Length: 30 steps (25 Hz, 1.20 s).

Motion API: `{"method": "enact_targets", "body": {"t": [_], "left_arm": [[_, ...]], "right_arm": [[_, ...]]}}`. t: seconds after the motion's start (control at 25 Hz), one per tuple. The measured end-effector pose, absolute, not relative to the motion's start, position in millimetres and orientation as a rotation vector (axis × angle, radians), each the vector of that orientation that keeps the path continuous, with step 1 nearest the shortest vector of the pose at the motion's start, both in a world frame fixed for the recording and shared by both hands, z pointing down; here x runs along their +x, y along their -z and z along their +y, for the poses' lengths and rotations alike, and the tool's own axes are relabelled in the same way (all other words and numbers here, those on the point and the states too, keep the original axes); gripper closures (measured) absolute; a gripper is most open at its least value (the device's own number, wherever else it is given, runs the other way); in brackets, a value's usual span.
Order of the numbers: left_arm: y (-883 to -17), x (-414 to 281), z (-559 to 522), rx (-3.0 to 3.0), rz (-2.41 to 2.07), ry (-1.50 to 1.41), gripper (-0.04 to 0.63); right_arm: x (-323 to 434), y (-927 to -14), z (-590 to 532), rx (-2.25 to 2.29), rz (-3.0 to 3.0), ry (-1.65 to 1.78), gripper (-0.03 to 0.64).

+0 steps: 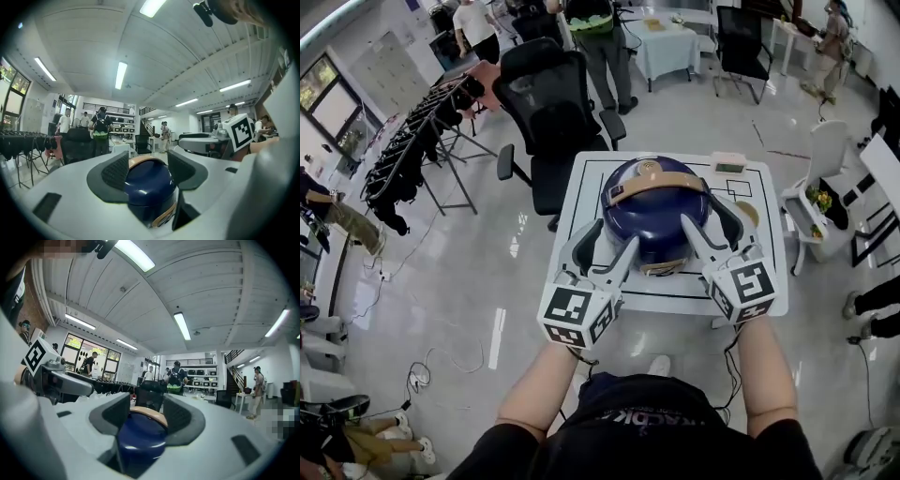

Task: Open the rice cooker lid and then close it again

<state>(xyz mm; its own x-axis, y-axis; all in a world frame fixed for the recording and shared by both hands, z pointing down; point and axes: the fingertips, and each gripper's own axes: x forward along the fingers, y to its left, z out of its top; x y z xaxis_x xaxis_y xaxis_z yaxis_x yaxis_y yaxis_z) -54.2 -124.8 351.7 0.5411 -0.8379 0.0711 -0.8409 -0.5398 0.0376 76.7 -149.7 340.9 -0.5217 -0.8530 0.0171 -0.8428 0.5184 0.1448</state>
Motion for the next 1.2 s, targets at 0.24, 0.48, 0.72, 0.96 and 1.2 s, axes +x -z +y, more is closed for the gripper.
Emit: {"method": "enact_targets", "body": {"t": [0.24,0.48,0.72,0.96,1.2], "left_arm": [[-354,-52,-130,2.645,-1.541,-0.076,0.342],[-357,-53,-142,2.633,-1.554,-0.087,0.342],[-362,-61,-163,2.642,-1.527,-0.101,0.342],[-364,-68,-190,2.658,-1.493,-0.092,0.342],[-373,-77,-214,2.652,-1.45,-0.091,0.342]], "right_arm": [[78,-344,-161,1.418,-2.679,0.205,0.413],[70,-351,-175,1.38,-2.641,0.255,0.411],[58,-363,-192,1.359,-2.554,0.324,0.411],[49,-376,-214,1.335,-2.43,0.427,0.411],[39,-397,-236,1.272,-2.247,0.544,0.411]]}}
